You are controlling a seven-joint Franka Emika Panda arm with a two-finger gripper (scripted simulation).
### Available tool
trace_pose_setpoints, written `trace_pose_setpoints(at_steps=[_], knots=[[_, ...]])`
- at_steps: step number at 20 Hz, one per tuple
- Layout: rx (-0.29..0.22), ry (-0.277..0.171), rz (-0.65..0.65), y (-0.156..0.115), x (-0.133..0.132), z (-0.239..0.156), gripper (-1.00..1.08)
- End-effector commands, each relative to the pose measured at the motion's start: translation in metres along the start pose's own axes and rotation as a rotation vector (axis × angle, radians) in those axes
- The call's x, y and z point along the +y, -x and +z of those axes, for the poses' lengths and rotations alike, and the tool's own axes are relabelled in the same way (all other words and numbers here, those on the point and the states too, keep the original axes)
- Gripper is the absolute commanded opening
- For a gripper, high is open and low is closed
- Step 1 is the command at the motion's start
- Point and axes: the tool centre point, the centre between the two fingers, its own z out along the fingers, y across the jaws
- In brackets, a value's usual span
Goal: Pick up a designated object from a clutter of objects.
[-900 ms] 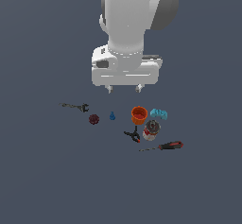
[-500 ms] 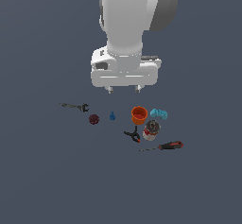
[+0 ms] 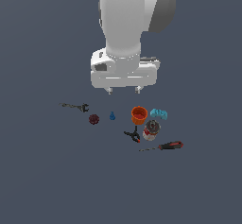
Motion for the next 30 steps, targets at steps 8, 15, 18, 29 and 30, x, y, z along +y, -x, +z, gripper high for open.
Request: trace_pose_setpoints(at_steps=[8, 15, 18, 29, 30], knots=[[0.001, -0.026, 0.16, -0.004, 0.023, 0.04, 1.0], [0.006, -0.043, 0.412, -0.002, 0.063, 0.099, 1.0], [0.01, -0.041, 0.548, 0.004, 0.086, 0.128, 1.0], [0.035, 0.0, 0.898, 0.034, 0.15, 0.196, 1.0], [0.037, 0.004, 0.915, 0.036, 0.153, 0.199, 1.0]])
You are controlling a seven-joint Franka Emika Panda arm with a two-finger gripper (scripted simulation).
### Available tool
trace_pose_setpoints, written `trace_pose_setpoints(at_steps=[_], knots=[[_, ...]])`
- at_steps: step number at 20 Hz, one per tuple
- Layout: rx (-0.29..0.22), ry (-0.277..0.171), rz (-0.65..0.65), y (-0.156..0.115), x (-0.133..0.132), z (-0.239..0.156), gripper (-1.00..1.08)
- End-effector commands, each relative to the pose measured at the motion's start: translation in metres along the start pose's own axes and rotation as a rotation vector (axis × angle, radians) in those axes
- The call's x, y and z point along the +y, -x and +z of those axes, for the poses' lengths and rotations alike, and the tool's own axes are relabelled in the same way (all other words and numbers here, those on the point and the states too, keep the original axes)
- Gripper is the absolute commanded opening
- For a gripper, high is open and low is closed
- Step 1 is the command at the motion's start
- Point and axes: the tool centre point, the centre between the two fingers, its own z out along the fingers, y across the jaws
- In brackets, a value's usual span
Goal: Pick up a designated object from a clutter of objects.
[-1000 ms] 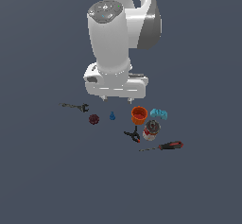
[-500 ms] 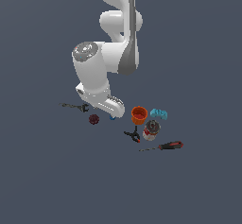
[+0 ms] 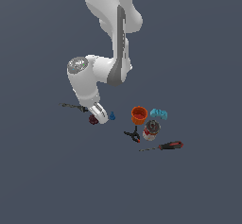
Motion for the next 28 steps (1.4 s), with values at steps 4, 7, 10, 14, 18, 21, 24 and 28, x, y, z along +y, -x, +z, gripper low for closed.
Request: trace_pose_setpoints(at_steps=[4, 7, 10, 14, 18, 21, 24, 28], knots=[[0.016, 0.01, 0.079, -0.006, 0.017, 0.013, 1.0], [0.018, 0.012, 0.089, -0.006, 0.019, 0.015, 1.0], [0.016, 0.011, 0.082, -0.006, 0.018, 0.015, 1.0], [0.016, 0.012, 0.084, -0.006, 0.019, 0.025, 1.0], [0.017, 0.012, 0.087, -0.006, 0.02, 0.043, 1.0], [0.017, 0.012, 0.089, -0.006, 0.02, 0.055, 1.0], [0.017, 0.012, 0.089, -0.006, 0.02, 0.061, 1.0], [0.017, 0.012, 0.09, -0.006, 0.02, 0.062, -1.0]])
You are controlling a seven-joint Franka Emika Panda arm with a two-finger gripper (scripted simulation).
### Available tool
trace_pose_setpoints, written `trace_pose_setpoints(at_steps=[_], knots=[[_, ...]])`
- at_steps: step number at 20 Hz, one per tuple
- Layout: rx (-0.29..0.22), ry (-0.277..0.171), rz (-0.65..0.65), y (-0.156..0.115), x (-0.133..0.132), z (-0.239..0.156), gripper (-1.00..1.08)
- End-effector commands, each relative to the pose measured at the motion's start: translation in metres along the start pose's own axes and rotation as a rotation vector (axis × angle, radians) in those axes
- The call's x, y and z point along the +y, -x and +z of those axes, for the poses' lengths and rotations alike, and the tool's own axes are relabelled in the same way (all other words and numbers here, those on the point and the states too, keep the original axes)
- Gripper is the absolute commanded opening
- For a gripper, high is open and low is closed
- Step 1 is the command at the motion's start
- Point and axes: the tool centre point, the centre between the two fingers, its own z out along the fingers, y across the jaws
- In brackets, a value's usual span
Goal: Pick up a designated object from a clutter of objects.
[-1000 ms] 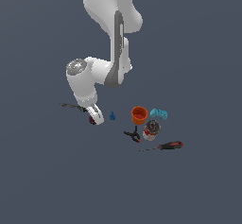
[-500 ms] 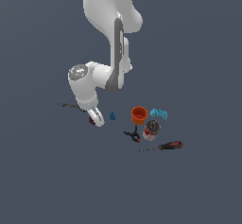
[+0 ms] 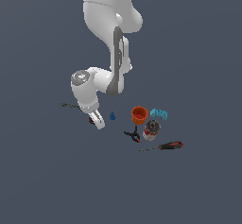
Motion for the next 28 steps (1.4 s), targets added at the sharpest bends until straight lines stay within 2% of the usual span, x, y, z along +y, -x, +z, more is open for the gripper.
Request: trace_pose_setpoints(at_steps=[1, 16, 22, 28], knots=[[0.0, 0.0, 0.001, 0.0, 0.0, 0.001, -1.0], [0.001, -0.001, 0.0, 0.005, -0.009, -0.01, -1.0], [0.0, -0.001, 0.0, 0.017, -0.031, -0.034, -1.0], [0.001, 0.001, 0.001, 0.036, -0.065, -0.072, -1.0]])
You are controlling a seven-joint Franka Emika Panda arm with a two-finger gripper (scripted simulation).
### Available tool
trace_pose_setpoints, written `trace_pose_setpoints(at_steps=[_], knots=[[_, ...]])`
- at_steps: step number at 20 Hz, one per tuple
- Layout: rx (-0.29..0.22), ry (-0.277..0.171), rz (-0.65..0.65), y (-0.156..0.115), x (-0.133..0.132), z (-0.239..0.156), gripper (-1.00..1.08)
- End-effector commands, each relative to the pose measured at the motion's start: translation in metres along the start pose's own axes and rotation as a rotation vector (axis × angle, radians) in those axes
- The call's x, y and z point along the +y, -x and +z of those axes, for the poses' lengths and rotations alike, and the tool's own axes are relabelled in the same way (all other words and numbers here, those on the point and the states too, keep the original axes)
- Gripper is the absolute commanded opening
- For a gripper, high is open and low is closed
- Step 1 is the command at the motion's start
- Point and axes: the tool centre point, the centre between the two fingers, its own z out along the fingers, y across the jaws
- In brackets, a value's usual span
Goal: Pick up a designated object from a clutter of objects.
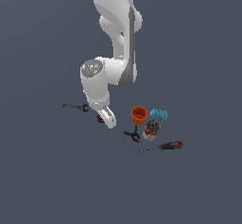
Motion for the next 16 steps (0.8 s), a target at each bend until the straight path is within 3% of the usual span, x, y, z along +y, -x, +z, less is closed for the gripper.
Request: trace_pose_setpoints(at_steps=[1, 16], knots=[[0.002, 0.0, 0.0, 0.009, -0.017, -0.019, -1.0], [0.005, 0.002, 0.002, 0.073, -0.134, -0.151, -1.0]])
